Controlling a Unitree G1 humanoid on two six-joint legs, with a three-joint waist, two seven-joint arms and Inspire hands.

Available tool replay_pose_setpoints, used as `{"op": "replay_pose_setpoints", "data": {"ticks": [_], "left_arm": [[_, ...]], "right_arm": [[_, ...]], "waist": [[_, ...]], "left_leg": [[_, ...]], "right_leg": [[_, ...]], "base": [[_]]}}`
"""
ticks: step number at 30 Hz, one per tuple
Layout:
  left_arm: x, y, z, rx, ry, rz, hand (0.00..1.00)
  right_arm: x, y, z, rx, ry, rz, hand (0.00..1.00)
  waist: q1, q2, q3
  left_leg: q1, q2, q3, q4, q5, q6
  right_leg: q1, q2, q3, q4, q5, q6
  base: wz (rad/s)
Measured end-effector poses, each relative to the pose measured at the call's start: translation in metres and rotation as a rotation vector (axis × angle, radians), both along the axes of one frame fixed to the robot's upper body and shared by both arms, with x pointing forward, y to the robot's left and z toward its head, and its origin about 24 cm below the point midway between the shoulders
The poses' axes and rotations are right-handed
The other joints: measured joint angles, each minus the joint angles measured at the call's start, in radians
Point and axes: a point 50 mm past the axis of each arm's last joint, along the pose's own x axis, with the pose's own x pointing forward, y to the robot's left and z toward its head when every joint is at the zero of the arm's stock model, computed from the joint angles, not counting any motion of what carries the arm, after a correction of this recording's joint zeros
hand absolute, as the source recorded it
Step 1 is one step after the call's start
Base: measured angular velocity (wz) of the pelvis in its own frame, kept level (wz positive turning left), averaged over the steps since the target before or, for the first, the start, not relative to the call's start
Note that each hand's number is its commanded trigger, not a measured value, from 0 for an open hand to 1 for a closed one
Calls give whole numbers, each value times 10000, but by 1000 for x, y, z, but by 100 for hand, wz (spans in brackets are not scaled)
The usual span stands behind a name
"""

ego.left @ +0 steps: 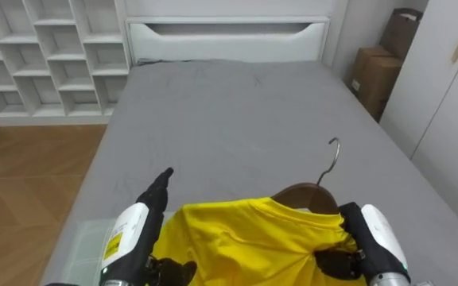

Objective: Hang clothes

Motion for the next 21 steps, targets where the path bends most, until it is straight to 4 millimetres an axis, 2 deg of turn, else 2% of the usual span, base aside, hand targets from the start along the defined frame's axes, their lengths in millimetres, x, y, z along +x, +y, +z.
{"op": "replay_pose_setpoints", "data": {"ticks": [8,17,21], "left_arm": [[-7,3,-8,-143,337,260,0],[-11,5,-19,-132,854,391,0],[-13,4,-24,-194,1097,436,0]], "right_arm": [[0,0,1,-4,-54,-12,100],[0,1,2,-58,-304,-220,100],[0,1,1,-152,-293,-199,100]], "waist": [[165,-24,13],[156,-165,105],[144,-240,138]], "left_leg": [[-104,-2,-15,23,0,0],[-117,-4,-13,61,-2,1],[-138,-9,51,-3,-2,2]], "right_leg": [[-71,-11,-53,-14,-2,3],[-81,-22,-48,8,-7,9],[-209,-1,114,48,-2,4]], "base": [[0],[0],[-10]]}}
